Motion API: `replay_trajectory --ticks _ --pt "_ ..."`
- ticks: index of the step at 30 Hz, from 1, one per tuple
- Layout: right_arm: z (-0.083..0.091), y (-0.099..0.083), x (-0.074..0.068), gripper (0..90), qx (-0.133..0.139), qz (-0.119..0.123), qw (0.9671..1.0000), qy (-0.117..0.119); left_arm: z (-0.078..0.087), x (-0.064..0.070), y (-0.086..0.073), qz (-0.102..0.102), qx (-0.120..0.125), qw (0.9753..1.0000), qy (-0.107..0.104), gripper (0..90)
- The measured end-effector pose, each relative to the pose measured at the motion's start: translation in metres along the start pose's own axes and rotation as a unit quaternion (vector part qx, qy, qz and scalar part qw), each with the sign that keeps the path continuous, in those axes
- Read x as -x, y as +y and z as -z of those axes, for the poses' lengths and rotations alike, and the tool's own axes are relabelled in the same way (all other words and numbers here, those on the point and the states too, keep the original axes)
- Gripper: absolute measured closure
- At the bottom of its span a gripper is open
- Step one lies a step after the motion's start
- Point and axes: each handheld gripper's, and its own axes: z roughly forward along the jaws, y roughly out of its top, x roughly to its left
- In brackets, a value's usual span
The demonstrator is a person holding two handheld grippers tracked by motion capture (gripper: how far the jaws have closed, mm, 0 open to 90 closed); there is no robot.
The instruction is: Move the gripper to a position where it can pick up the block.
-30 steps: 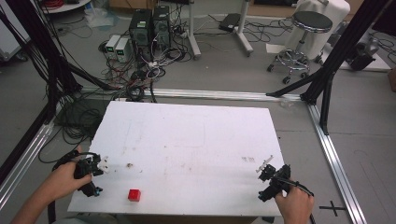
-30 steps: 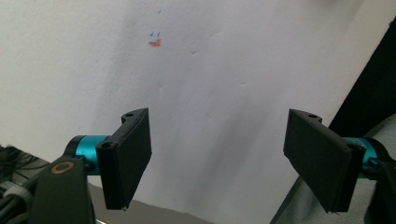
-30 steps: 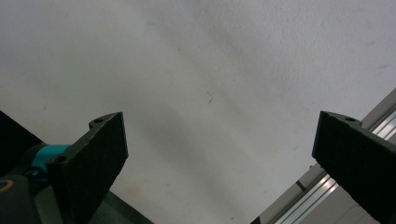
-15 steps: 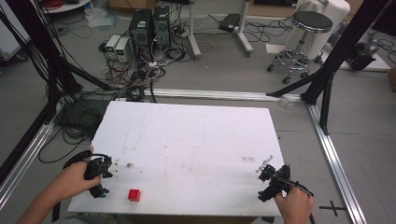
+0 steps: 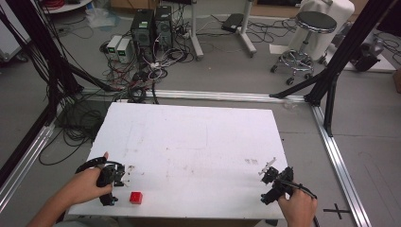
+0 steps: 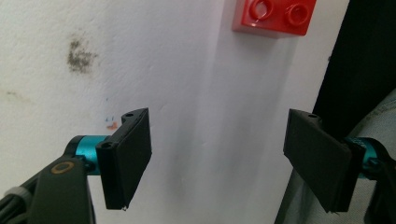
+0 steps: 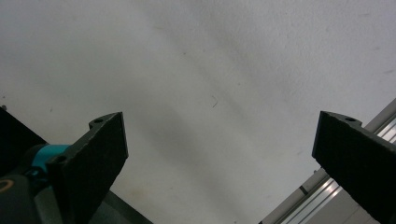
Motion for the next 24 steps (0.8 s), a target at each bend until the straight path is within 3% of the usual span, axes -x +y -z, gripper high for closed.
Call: replay_trajectory --ticks 11,24 --pt "0.0 0.001 -0.001 2.5 0.0 0.001 1.0 0.002 -0.005 0.008 0.018 -0.024 0.002 0.9997 -0.003 23.7" --pt "-0.002 0.002 -0.002 2.5 -0.002 0.002 1.0 0.003 -0.013 0.014 0.028 -0.039 0.0 0.9991 -0.015 23.8"
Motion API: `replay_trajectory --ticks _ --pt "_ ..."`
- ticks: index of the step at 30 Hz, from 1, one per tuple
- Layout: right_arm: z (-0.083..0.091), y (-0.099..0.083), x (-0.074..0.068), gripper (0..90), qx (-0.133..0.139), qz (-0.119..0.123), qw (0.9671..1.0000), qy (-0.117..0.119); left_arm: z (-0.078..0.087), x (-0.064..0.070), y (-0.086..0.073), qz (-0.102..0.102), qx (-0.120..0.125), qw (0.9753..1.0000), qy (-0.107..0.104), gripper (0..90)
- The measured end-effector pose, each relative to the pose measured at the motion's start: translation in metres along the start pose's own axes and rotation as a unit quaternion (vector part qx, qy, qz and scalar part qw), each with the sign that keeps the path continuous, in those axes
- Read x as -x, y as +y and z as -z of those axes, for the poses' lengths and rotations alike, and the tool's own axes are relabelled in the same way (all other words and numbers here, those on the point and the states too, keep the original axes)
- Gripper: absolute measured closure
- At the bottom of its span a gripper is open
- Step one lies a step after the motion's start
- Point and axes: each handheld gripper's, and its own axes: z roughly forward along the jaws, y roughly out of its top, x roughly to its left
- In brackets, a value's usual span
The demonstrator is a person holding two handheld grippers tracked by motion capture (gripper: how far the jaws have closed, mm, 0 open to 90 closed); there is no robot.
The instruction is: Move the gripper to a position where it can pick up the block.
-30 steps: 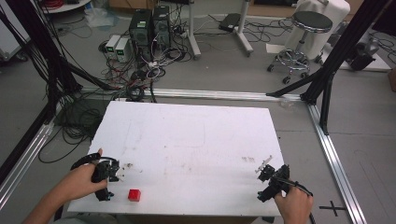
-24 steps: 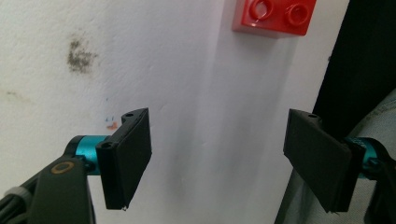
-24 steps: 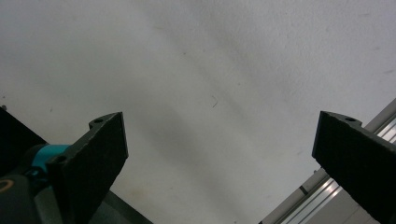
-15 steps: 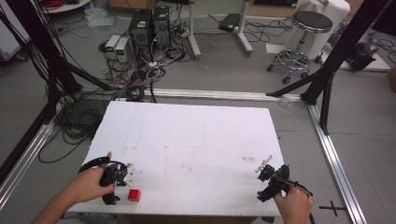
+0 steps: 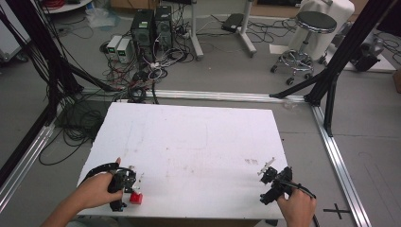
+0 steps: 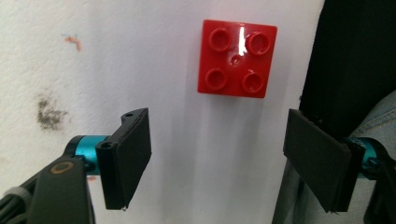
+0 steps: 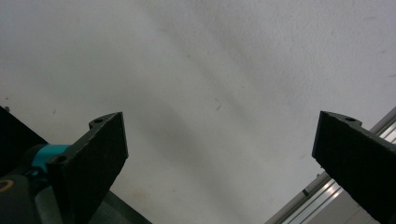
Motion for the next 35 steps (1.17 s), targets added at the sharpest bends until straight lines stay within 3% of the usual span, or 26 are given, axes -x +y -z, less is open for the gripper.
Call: replay_trajectory --ticks 19,35 --pt "-0.002 0.0 0.0 2.5 -0.001 0.001 1.0 0.004 -0.013 0.006 0.023 -0.013 0.01 0.9999 0.002 23.7" --pt "-0.001 0.0 0.0 2.5 -0.001 0.001 1.0 0.005 -0.017 0.006 0.025 -0.019 0.004 0.9998 -0.005 23.8"
